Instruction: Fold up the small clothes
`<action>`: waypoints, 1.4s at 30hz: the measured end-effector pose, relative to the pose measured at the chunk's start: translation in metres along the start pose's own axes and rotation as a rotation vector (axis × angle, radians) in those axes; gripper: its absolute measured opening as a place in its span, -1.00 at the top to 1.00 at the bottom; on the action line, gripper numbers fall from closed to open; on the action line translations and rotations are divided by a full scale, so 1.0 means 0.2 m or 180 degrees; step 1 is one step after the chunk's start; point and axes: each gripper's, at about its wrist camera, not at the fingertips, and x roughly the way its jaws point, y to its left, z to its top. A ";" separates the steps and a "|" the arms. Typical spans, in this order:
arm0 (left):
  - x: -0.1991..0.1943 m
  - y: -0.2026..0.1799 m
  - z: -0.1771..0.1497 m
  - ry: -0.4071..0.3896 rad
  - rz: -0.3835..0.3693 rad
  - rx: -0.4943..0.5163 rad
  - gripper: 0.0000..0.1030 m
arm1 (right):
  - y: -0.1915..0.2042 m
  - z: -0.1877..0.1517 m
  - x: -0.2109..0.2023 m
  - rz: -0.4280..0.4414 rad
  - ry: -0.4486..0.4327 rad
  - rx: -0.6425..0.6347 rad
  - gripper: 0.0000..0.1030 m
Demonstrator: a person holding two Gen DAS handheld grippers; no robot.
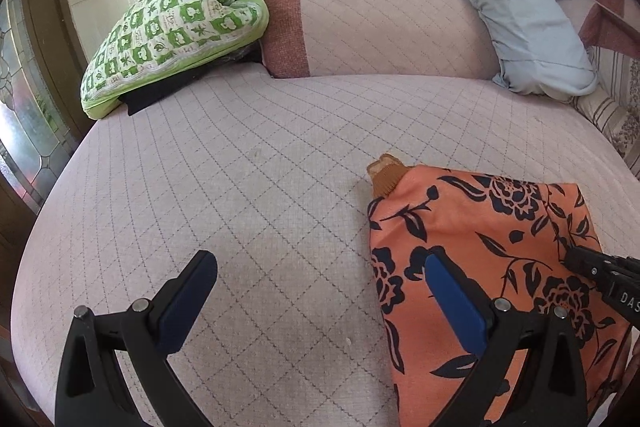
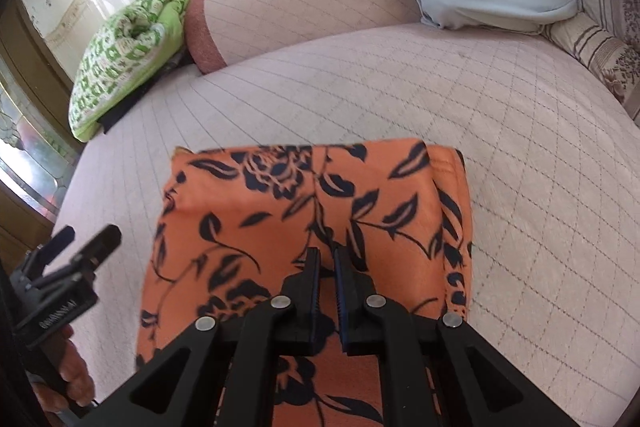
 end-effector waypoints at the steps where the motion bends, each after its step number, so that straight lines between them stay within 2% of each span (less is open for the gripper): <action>1: 0.02 -0.01 -0.01 0.0038 -0.0022 0.0037 -1.00 | 0.01 0.00 0.01 -0.0040 0.0018 -0.0028 0.81; 4: 0.08 -0.04 -0.03 0.0199 -0.0069 0.0090 -1.00 | 0.04 0.02 0.03 -0.0144 0.0018 -0.0071 0.82; 7: 0.10 -0.03 -0.04 0.0241 -0.0040 0.0063 -1.00 | 0.06 0.04 0.00 -0.0209 -0.0051 -0.0085 0.81; 16: 0.06 -0.02 -0.03 0.0054 -0.0012 -0.0013 -1.00 | 0.16 0.05 -0.21 -0.0699 -0.0590 -0.0528 0.82; 21: 0.03 -0.02 -0.02 -0.0078 0.0043 -0.0041 -1.00 | 0.17 0.04 -0.30 -0.0872 -0.0818 -0.0627 0.82; 30: -0.09 -0.03 0.00 -0.0326 0.0110 -0.0032 -1.00 | 0.19 0.02 -0.43 -0.0970 -0.1027 -0.0694 0.82; 42: -0.38 -0.02 -0.02 -0.0645 0.0163 -0.0105 -1.00 | 0.27 -0.02 -0.57 -0.1028 -0.1247 -0.0806 0.82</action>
